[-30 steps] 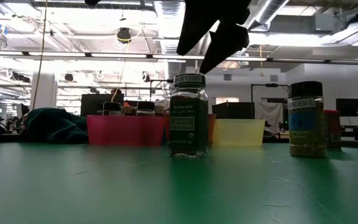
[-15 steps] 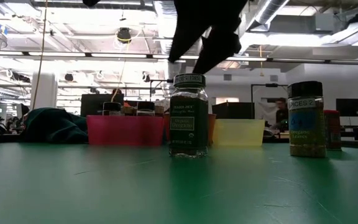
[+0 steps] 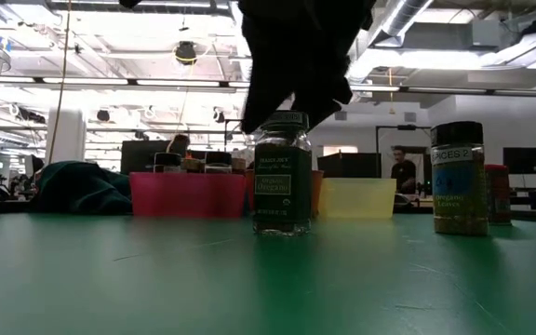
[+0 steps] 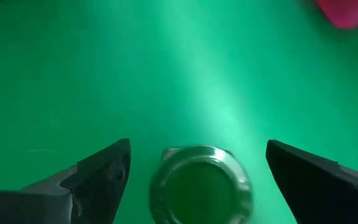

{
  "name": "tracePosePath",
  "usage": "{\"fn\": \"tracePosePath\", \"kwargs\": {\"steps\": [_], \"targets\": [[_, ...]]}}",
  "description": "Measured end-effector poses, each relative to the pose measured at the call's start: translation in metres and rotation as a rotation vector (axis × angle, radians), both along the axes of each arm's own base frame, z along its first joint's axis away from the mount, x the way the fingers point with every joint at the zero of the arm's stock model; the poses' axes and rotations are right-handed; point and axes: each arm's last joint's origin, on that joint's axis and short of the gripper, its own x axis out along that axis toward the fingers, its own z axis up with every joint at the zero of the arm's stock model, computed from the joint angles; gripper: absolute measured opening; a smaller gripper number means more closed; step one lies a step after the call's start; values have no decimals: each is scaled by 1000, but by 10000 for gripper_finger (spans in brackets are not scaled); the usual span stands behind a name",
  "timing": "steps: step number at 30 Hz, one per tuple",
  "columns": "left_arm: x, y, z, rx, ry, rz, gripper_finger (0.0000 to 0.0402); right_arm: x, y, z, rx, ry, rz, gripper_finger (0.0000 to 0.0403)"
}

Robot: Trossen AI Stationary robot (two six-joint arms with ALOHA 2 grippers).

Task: Sort spices by type
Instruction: Put the green seasoning bottle into the orange bin

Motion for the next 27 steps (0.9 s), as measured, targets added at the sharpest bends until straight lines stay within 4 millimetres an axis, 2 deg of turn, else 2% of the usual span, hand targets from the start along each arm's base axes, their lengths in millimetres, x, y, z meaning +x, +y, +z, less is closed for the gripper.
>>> {"fn": "tracePosePath", "kwargs": {"steps": [5,15,27], "targets": [[-13,4,10,8,-62,37,283,1,-2,-4,25,30,12,364],[-30,10,19,32,-108,80,283,2,-13,-5,30,61,48,225],[-31,11,15,54,-63,94,283,4,-29,1,43,64,44,222]]}}
